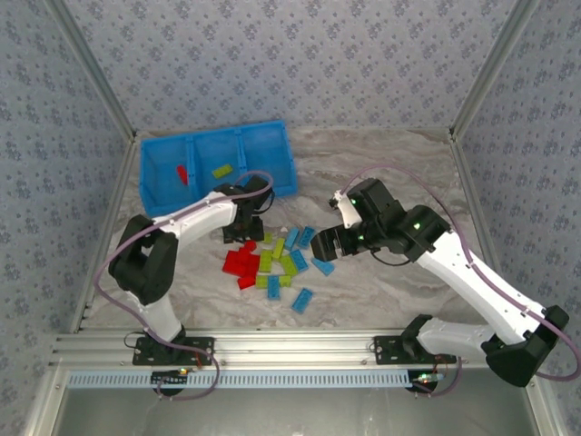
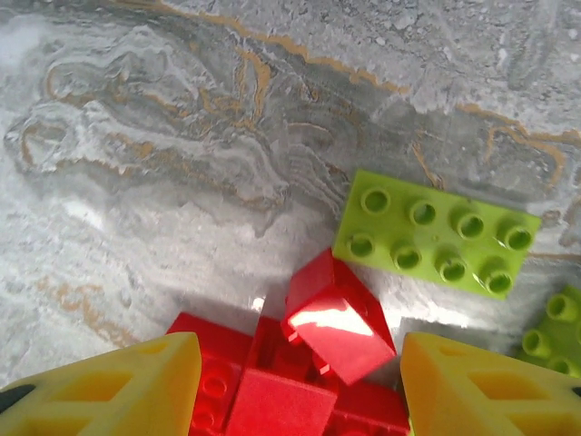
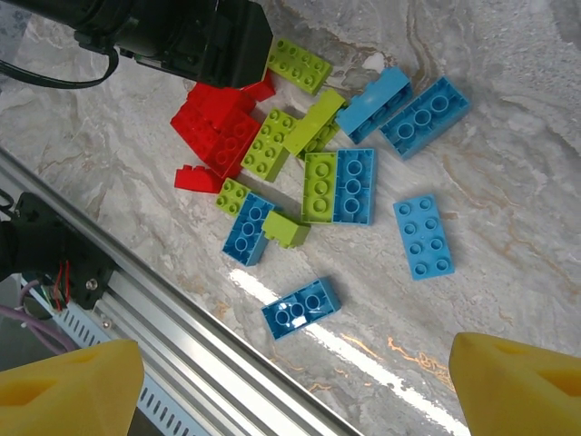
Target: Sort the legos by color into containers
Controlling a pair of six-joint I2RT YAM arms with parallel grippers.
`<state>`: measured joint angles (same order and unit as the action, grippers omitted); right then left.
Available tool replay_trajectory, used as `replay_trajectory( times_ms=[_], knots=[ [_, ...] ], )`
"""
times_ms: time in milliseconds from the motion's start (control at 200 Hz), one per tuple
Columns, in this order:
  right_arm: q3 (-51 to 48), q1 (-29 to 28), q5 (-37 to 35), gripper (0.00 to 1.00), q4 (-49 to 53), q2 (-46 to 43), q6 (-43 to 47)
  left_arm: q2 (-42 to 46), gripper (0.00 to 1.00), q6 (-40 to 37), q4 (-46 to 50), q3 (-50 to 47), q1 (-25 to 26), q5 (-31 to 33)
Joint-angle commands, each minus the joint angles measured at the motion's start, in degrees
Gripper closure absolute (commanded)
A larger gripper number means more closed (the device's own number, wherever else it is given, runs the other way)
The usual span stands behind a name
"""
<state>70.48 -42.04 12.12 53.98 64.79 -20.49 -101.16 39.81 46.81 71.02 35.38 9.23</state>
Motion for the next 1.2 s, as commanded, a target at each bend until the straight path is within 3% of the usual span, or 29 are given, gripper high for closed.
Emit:
replay_trajectory(
  times_ms=[0, 220, 585, 730, 869, 1024, 1199],
  knots=[
    [-0.8, -0.4, -2.3, 0.1, 1.4, -1.5, -0.4, -1.6, 0.37, -2.1, -2.2, -0.5, -0.1, -3.0],
    [-1.2, -0.8, -3.0, 0.1, 1.0, -1.6, -1.5, -3.5, 0.38, -2.1, -3.4, -1.6, -0.1, -5.0],
    [-0.8, -1.1, -3.5, 0.1, 1.7, -1.0, -0.9, -5.7, 0.59, -2.4, -4.1, -2.9, -0.6, -4.9],
    [-0.1, -1.3, -3.2, 0.1, 1.5, -0.2, -0.3, -3.0, 0.68, -2.0, -3.3, -2.6, -1.0, -4.0],
    [0.7, -2.4, -1.7, 0.1, -1.0, 0.1, 0.6, 3.2, 0.68, -2.2, 1.1, 0.9, -2.6, -1.4],
    [1.2, -4.2, -4.0, 0.1, -7.0, 0.1, 1.6, 10.8, 0.68, -4.4, 7.5, 7.6, -8.3, 2.0],
    [2.2, -4.3, -6.7, 0.1, -10.0, 2.0, 2.7, 12.5, 0.68, -8.6, 9.3, 13.8, -22.3, 2.2]
  ],
)
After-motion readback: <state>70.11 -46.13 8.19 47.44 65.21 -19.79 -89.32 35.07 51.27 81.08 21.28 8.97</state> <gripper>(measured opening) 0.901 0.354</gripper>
